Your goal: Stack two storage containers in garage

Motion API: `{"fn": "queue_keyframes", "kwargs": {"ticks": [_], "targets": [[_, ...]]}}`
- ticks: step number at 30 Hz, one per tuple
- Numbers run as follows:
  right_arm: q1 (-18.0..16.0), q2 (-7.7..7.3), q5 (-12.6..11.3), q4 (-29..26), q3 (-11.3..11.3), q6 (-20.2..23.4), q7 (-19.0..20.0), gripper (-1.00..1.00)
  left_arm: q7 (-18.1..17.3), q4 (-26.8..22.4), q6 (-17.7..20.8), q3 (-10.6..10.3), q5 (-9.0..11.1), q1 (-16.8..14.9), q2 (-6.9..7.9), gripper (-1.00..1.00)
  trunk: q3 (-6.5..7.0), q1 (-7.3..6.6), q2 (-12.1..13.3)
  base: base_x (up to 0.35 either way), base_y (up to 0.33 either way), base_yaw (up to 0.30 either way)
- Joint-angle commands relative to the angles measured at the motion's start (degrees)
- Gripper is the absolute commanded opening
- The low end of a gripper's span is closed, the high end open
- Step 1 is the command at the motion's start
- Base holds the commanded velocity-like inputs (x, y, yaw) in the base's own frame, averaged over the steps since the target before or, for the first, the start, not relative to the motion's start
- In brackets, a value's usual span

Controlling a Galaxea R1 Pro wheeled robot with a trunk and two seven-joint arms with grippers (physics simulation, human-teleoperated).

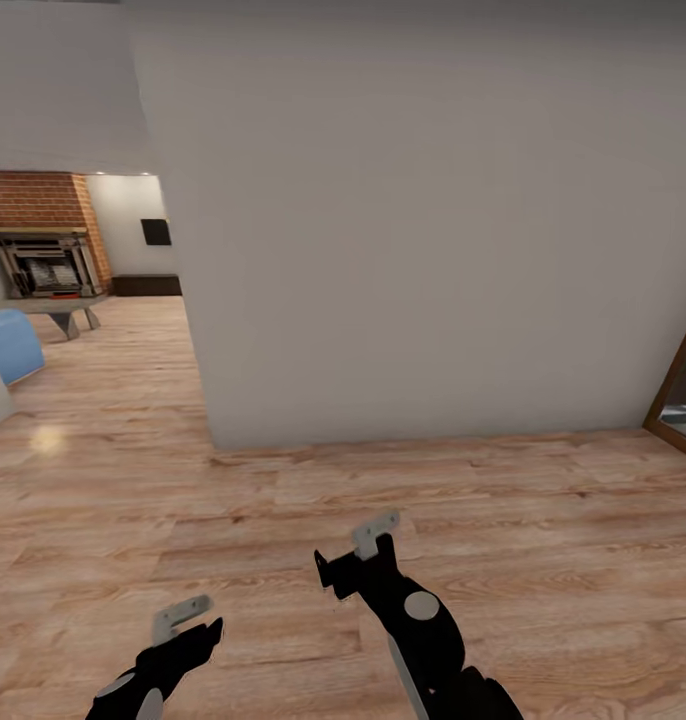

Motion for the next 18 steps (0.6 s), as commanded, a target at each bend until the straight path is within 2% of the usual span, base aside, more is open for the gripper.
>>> {"fn": "queue_keyframes", "kwargs": {"ticks": [1, 6, 13, 18], "targets": [[0.0, 0.00, 0.0, -0.4, 0.0, -0.1, -0.1, 1.00, -0.1, 0.0, 0.0, 0.9, 0.1, 0.0, 0.00, 1.00, 0.00, 0.00, 0.0, 0.338, 0.000, 0.000], [0.0, 0.00, 0.0, -1.4, -0.4, 0.5, -0.5, 1.00, -0.3, -0.1, 0.0, 2.3, 0.3, 0.0, -0.08, 1.00, 0.00, 0.00, 0.0, 0.337, 0.000, 0.000], [0.0, 0.00, 0.0, -2.8, -0.1, -0.1, 0.0, 1.00, -0.3, 0.3, 0.0, 2.6, 0.4, 0.0, -0.16, 1.00, 0.00, 0.00, 0.0, 0.337, 0.001, 0.000], [0.0, 0.00, 0.0, -3.4, -0.2, -0.2, 0.3, 1.00, -0.1, 0.3, 0.0, 2.7, 0.3, 0.0, -0.26, 1.00, 0.00, 0.00, 0.0, 0.319, 0.113, 0.000]]}}
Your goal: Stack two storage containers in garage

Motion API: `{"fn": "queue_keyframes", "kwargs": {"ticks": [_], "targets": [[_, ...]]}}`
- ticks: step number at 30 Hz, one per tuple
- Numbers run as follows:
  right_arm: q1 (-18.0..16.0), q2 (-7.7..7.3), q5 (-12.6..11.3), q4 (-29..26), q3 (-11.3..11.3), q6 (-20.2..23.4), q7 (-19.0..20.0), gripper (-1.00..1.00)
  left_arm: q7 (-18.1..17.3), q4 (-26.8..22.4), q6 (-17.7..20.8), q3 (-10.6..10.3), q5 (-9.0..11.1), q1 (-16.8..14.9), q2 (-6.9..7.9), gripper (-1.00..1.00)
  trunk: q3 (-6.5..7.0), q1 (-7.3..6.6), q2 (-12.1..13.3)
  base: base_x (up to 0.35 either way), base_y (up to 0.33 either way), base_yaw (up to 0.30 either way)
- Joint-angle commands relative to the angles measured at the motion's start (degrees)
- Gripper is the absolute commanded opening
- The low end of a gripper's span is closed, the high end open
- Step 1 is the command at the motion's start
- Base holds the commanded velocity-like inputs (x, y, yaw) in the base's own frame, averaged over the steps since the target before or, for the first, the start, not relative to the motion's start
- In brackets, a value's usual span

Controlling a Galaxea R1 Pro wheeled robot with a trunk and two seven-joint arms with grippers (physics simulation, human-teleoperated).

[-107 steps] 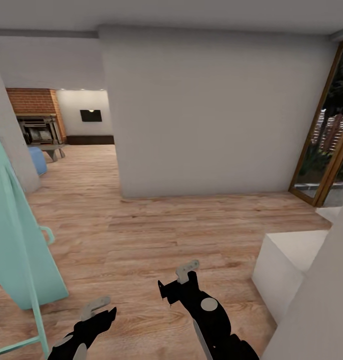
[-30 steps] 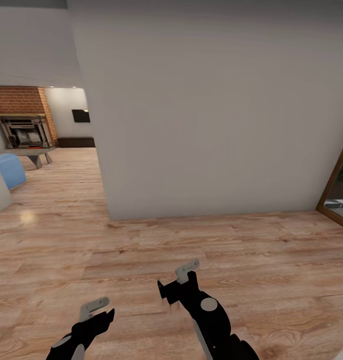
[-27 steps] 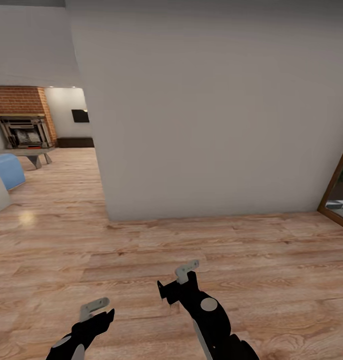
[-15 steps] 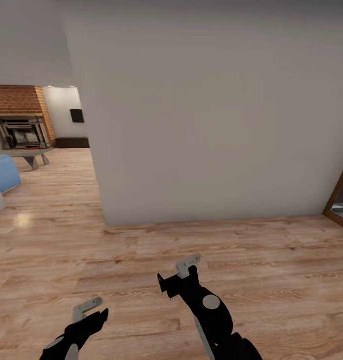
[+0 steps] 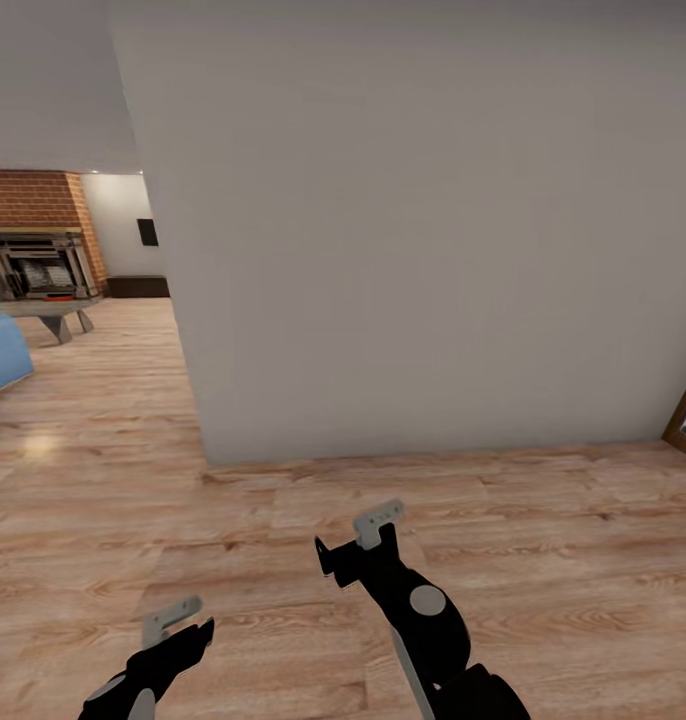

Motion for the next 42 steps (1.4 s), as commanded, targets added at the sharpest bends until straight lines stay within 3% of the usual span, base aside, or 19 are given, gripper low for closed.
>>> {"fn": "queue_keyframes", "kwargs": {"ticks": [1, 16, 42], "targets": [[0.0, 0.00, 0.0, -0.2, 0.0, 0.0, 0.0, 1.00, 0.0, 0.0, 0.0, 0.0, 0.0, 0.0, 0.00, 1.00, 0.00, 0.00, 0.0, 0.303, 0.154, 0.000], [0.0, 0.00, -0.1, -1.6, 0.3, 0.0, -0.2, 1.00, 0.0, 1.0, 0.0, 0.1, 0.2, 0.0, -0.01, 1.00, 0.08, 0.00, 0.0, 0.299, 0.166, 0.022], [0.0, 0.00, -0.2, -1.7, 0.9, 0.0, -0.6, 1.00, 0.0, 1.2, 0.0, 0.1, 0.2, 0.0, -0.01, 1.00, 0.13, 0.00, 0.0, 0.296, 0.169, 0.280]]}}
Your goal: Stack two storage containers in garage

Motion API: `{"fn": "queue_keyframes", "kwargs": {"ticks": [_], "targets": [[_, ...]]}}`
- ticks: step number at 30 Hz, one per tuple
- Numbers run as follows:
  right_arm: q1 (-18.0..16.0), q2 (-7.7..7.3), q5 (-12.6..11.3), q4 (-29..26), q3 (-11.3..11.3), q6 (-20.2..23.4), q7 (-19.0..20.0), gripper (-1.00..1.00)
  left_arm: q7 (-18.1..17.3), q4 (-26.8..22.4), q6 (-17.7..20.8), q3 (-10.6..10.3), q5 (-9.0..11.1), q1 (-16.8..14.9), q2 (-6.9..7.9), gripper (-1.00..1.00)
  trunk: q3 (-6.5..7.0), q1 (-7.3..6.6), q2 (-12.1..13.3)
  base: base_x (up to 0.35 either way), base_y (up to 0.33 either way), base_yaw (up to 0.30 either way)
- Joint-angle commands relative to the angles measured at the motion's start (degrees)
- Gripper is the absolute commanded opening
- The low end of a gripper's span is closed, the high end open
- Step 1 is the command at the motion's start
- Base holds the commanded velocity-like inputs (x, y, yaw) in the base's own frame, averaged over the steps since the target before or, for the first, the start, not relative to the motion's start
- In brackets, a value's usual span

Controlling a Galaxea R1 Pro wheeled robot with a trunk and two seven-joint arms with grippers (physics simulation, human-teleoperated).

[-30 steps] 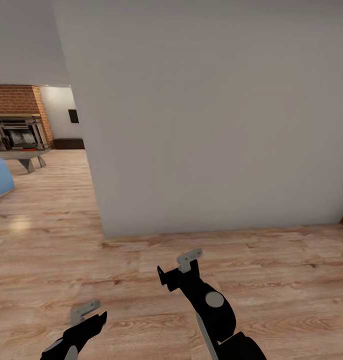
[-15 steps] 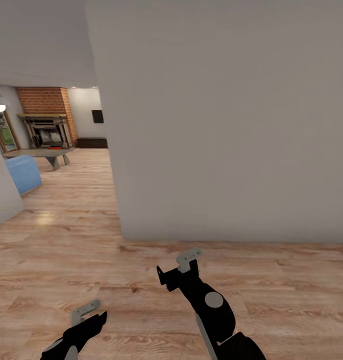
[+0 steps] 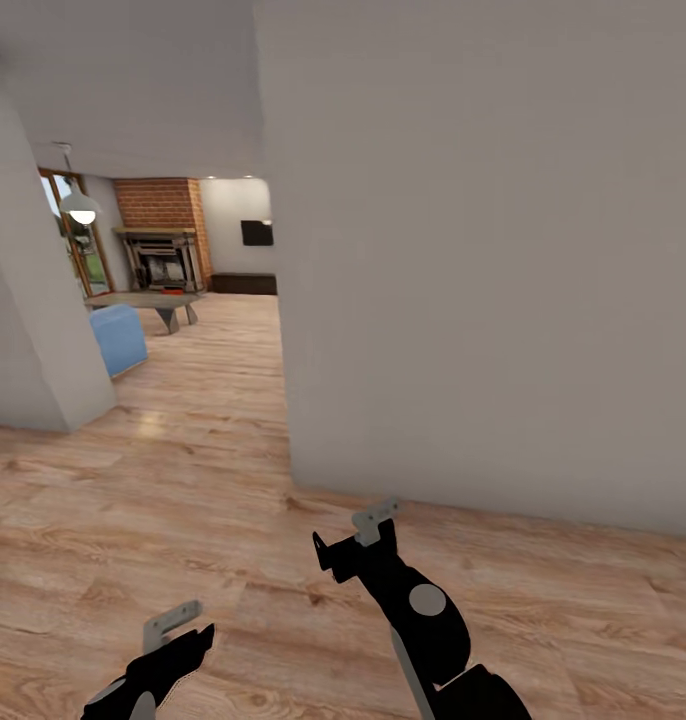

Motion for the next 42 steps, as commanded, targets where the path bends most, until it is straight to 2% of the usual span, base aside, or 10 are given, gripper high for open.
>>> {"fn": "queue_keyframes", "kwargs": {"ticks": [1, 14, 42], "targets": [[0.0, 0.00, 0.0, 0.0, 0.0, 0.0, 0.0, 1.00, 0.0, 0.0, 0.0, 0.0, 0.0, 0.0, 0.00, 1.00, 0.00, 0.00, 0.0, 0.293, 0.171, 0.293], [0.0, 0.00, 0.0, 0.0, 0.0, 0.0, -0.1, 1.00, 0.0, 0.7, -0.1, -0.1, -0.1, 0.0, -0.13, 1.00, 0.00, 0.00, 0.0, 0.307, 0.125, 0.292], [0.0, 0.00, 0.0, 0.0, 0.0, 0.0, 0.0, 1.00, 0.1, 1.0, 0.0, 0.0, -0.1, 0.0, -0.09, 1.00, 0.00, 0.00, 0.0, 0.336, 0.018, 0.292]]}}
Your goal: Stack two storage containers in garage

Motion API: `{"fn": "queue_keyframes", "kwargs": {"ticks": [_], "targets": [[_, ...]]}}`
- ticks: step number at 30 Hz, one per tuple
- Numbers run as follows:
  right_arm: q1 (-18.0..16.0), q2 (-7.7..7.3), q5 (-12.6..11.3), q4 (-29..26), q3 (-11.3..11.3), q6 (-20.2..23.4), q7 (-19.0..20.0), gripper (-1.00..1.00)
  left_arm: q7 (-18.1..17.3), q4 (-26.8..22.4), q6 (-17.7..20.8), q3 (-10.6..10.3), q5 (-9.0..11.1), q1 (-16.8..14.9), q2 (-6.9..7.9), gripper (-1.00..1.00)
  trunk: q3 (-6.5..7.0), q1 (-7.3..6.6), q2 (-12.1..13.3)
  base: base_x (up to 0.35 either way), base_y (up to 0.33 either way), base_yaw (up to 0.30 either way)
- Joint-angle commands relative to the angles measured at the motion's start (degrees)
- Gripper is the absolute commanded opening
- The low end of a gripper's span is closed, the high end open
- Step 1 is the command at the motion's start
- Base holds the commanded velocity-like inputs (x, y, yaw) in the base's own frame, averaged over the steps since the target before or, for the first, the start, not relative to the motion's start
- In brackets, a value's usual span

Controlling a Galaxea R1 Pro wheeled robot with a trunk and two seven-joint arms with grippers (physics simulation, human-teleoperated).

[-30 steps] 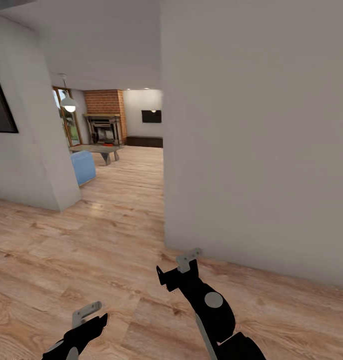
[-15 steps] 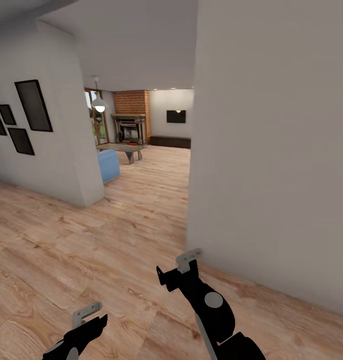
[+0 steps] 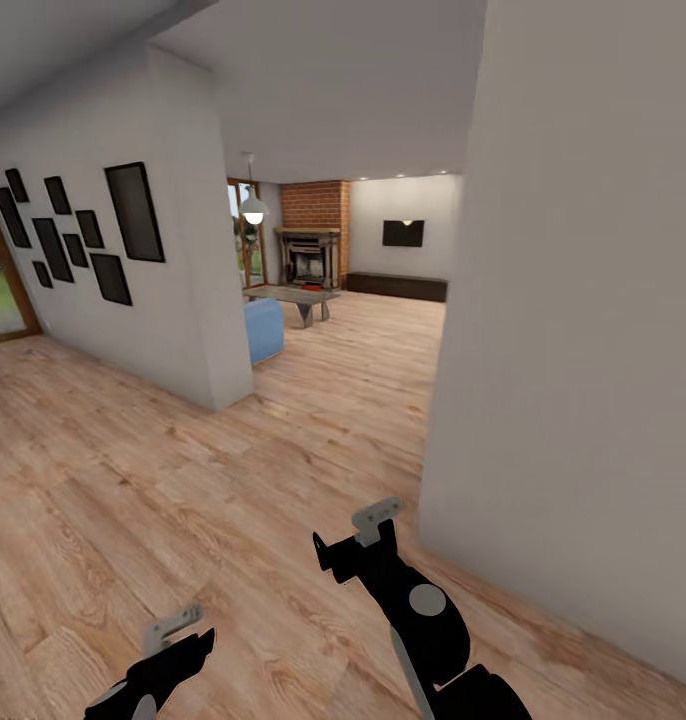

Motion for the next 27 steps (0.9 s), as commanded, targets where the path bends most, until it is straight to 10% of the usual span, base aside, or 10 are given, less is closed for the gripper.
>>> {"fn": "queue_keyframes", "kwargs": {"ticks": [1, 13, 27], "targets": [[0.0, 0.00, 0.0, 0.0, 0.0, 0.0, 0.0, 1.00, 0.0, 0.0, 0.0, 0.0, 0.0, 0.0, 0.00, 1.00, 0.00, 0.00, 0.0, 0.338, 0.107, 0.292], [0.0, 0.00, 0.0, 0.0, 0.0, 0.1, 0.3, 1.00, 0.0, 1.3, 0.0, 0.0, 0.0, 0.0, 0.00, 1.00, 0.00, 0.00, 0.0, 0.337, 0.100, 0.284], [0.0, 0.00, 0.1, 0.0, 0.0, 0.1, 0.3, 1.00, -0.2, 1.7, -0.1, -0.1, 0.0, 0.0, -0.08, 1.00, 0.00, 0.00, 0.0, 0.337, 0.081, 0.026]]}}
